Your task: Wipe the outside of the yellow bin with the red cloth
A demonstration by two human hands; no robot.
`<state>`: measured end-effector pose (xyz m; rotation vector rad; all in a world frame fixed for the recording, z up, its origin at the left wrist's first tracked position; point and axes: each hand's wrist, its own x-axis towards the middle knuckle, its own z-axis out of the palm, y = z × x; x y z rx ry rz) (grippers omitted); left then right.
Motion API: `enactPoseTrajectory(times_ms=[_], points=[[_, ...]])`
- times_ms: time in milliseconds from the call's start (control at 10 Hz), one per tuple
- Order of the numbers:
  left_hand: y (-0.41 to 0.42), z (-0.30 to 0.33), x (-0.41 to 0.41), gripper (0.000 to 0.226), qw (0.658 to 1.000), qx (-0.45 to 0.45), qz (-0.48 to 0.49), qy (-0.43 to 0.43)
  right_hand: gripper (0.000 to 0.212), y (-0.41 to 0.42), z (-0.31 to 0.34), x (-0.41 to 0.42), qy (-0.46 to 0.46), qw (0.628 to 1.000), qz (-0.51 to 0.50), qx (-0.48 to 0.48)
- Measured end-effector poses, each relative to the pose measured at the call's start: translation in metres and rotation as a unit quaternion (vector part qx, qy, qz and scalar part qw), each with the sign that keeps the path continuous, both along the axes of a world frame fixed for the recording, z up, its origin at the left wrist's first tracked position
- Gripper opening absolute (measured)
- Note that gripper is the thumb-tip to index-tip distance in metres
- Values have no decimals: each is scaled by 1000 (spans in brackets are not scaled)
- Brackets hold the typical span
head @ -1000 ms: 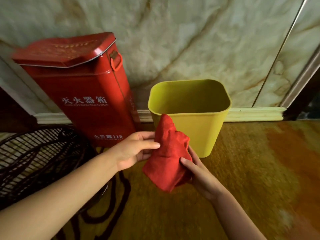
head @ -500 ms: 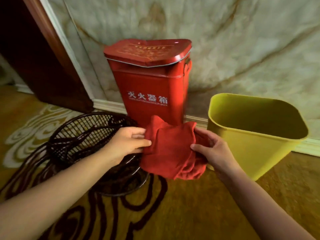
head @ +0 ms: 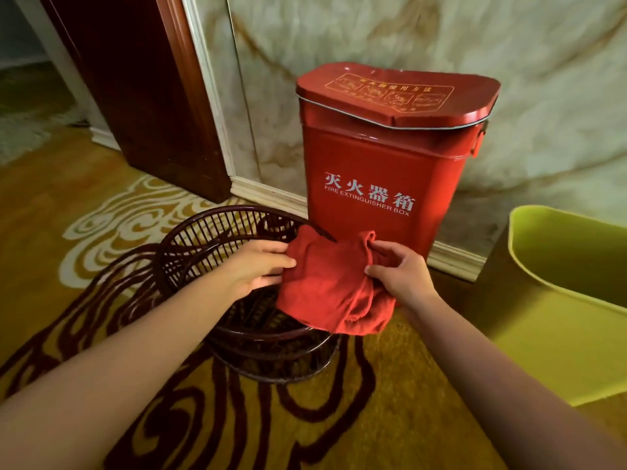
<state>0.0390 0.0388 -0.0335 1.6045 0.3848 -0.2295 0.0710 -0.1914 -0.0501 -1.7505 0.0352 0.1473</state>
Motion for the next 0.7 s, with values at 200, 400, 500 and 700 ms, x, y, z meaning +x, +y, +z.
enactPoseTrajectory(times_ms=[200, 400, 500, 700], points=[[-4, -42, 10, 27, 999, -12, 1, 35, 48, -10, -39, 6, 15, 999, 11, -48], [-1, -73, 13, 23, 997, -4, 15, 81, 46, -9, -67, 11, 62, 997, 37, -23], [-2, -79, 15, 23, 993, -15, 30, 114, 43, -9, -71, 17, 91, 995, 43, -16], [-7, -15, 18, 32, 989, 60, 4, 136, 41, -26, -11, 18, 200, 979, 34, -12]])
